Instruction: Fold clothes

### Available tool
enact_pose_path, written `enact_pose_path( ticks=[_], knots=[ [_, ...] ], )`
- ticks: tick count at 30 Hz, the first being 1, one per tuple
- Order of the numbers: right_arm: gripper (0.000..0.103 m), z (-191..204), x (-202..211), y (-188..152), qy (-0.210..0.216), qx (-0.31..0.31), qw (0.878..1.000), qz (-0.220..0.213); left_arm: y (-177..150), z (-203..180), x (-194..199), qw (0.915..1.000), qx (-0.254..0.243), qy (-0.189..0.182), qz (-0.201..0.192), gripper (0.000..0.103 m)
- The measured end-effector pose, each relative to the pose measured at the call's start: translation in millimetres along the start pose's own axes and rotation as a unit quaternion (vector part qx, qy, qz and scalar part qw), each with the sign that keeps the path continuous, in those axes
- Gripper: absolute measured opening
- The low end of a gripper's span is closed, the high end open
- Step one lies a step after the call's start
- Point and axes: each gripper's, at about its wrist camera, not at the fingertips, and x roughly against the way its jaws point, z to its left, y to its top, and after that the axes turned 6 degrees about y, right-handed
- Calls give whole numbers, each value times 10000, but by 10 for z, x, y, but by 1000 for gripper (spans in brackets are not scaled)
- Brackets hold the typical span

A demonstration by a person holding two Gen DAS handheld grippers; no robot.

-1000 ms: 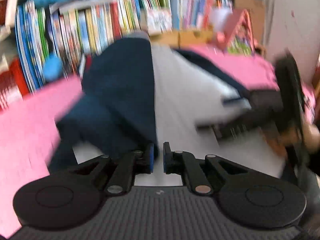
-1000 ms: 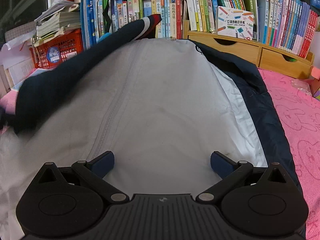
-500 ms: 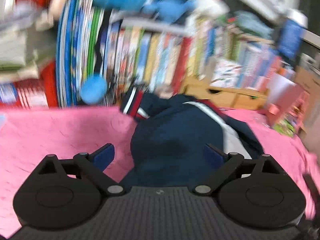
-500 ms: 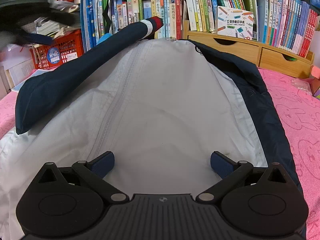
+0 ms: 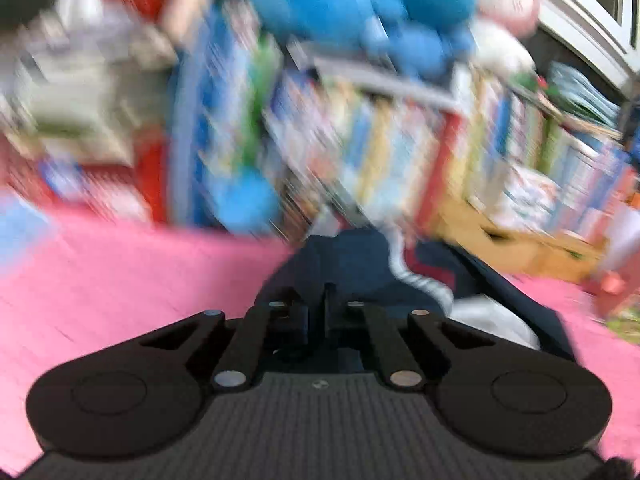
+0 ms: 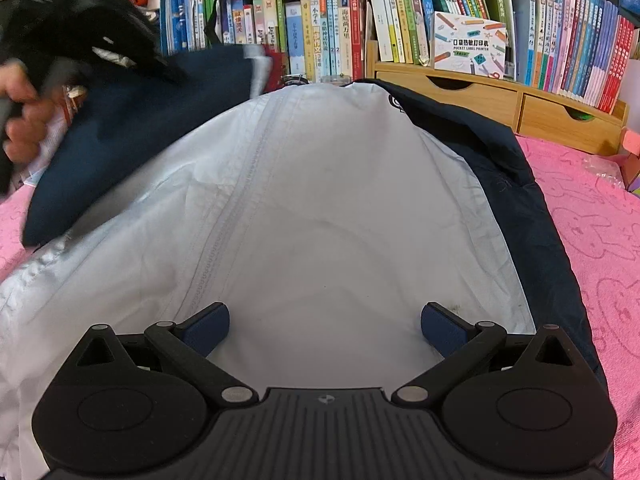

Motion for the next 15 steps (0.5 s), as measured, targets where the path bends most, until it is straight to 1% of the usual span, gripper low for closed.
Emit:
enact_pose_path(
  ticks=[2,3,5,7,8,9,10,11,12,13,15],
  knots=[
    [103,2,2,-1,-1,-1,10000,0,136,215,143,9978,-144,535,-353,6],
    [103,-3,3,-1,3,0,10000,0,207,343,187,9954,-192,800,-489,6],
    [103,-13,5,0,9,2,10000,0,320,684,244,9884,-102,1344,-700,6],
    [103,-11,4,0,4,8,10000,3,348,1051,300,9767,-75,1911,-979,6],
    [103,-9,2,1,0,10,10000,5,335,1216,298,9679,-143,2248,-1115,6],
    [103,-6,1,1,-3,13,10000,7,290,1342,245,9583,-321,2604,-1130,6],
    [103,-4,0,2,-7,16,10000,9,219,1471,173,9535,-498,2809,-973,7],
    [103,-2,-2,2,-11,19,10000,10,140,1610,91,9517,-580,2923,-736,8],
    [103,1,-3,3,-14,22,10000,12,43,1751,8,9570,-427,2842,-398,8],
    [103,3,-4,3,-18,25,10000,14,-56,1859,-45,9622,-167,2716,-150,9],
    [103,7,-6,3,-26,32,10000,18,-254,2075,-151,9682,352,2452,346,12]
  ],
)
